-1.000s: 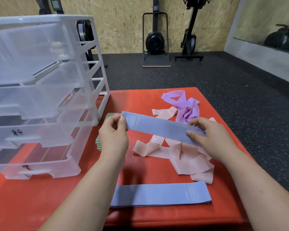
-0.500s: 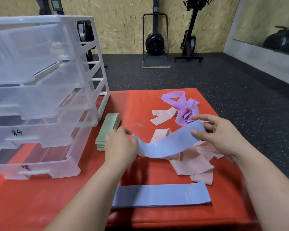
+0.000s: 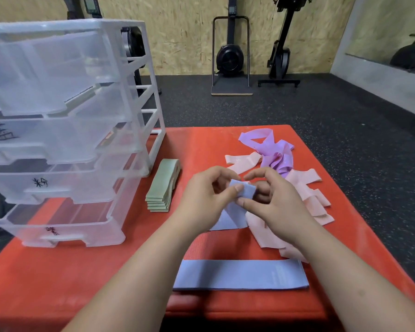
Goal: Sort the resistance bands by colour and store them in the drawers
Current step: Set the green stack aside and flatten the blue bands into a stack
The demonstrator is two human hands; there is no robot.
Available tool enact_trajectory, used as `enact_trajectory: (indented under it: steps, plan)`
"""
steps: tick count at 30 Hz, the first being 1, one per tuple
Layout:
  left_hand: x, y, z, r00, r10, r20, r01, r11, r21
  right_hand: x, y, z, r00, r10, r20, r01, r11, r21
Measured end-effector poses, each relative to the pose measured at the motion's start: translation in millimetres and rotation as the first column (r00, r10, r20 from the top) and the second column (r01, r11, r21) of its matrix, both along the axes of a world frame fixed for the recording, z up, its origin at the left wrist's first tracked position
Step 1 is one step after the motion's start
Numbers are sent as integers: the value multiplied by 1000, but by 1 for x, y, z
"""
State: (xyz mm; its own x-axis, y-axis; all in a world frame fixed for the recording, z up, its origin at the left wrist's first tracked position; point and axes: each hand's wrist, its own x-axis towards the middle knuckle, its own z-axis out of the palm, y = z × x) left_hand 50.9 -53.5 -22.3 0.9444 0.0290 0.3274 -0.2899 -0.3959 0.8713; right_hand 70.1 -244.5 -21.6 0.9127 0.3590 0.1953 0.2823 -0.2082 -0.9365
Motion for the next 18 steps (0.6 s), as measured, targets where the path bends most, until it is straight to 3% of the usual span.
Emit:
enact_trajectory:
  steps: [4, 7, 12, 18]
  plan:
    - [-4, 12, 6, 1000, -8, -18, 9, 998, 69, -5, 9, 0, 1000, -9, -29, 11, 997, 74]
    - [-11, 18, 14, 998, 30, 55, -33, 997, 64, -13, 17, 1, 999, 33, -24, -31, 997, 77]
    - [-31, 25, 35, 958, 214, 189, -178, 966, -188, -20, 18, -12, 992, 127, 25, -117, 961, -251]
    - [-56, 60, 38, 876, 467, 119, -373, 814, -446, -21, -14, -3, 979, 65, 192, 44, 856, -515]
